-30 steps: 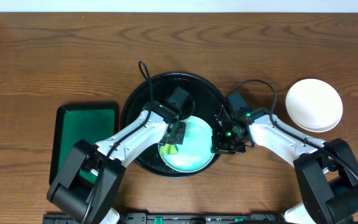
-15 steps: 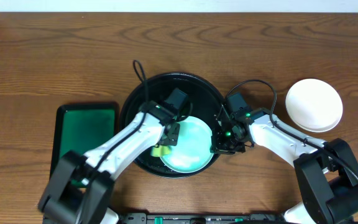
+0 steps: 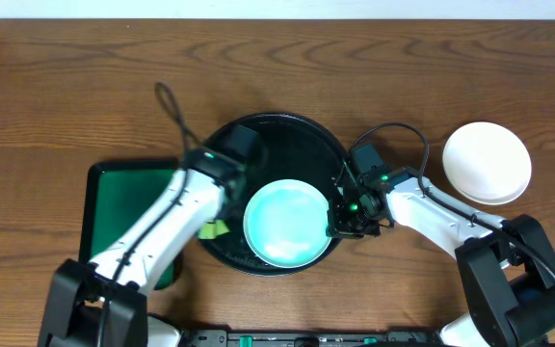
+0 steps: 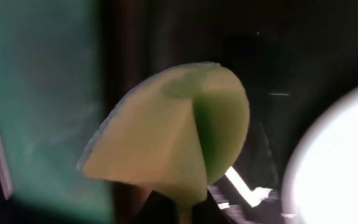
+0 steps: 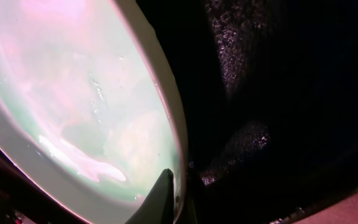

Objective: Clean dirty plates on tray and stack at the side
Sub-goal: 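Withdraw the sponge with the left gripper to the green tray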

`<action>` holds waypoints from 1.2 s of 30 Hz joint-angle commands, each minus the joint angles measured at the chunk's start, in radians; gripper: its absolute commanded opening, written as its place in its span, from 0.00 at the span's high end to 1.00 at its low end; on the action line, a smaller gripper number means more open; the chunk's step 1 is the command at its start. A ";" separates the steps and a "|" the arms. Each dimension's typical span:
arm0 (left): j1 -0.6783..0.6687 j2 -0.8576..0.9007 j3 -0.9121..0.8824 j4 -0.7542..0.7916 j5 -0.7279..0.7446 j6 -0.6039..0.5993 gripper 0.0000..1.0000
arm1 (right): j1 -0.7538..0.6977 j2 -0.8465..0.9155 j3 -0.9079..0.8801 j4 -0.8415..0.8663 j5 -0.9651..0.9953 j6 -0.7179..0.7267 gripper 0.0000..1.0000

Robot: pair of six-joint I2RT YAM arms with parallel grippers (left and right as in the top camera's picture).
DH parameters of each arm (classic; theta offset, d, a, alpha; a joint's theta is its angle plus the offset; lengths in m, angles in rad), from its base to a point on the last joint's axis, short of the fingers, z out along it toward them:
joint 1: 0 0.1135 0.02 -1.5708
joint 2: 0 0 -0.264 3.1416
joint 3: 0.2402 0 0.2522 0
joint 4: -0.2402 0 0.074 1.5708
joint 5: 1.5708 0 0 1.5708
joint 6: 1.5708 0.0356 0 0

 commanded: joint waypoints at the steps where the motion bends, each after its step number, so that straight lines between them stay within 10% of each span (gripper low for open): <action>1: 0.125 -0.013 0.059 -0.051 -0.059 -0.062 0.93 | 0.002 0.018 0.009 -0.003 0.040 -0.027 0.95; 16: 0.573 -0.040 0.072 -0.082 0.111 -0.071 0.93 | 0.003 0.016 0.096 0.043 0.144 -0.028 0.98; 36: 0.637 -0.039 0.072 -0.087 0.114 -0.071 0.93 | 0.220 -0.027 0.383 -0.156 0.704 -0.199 0.99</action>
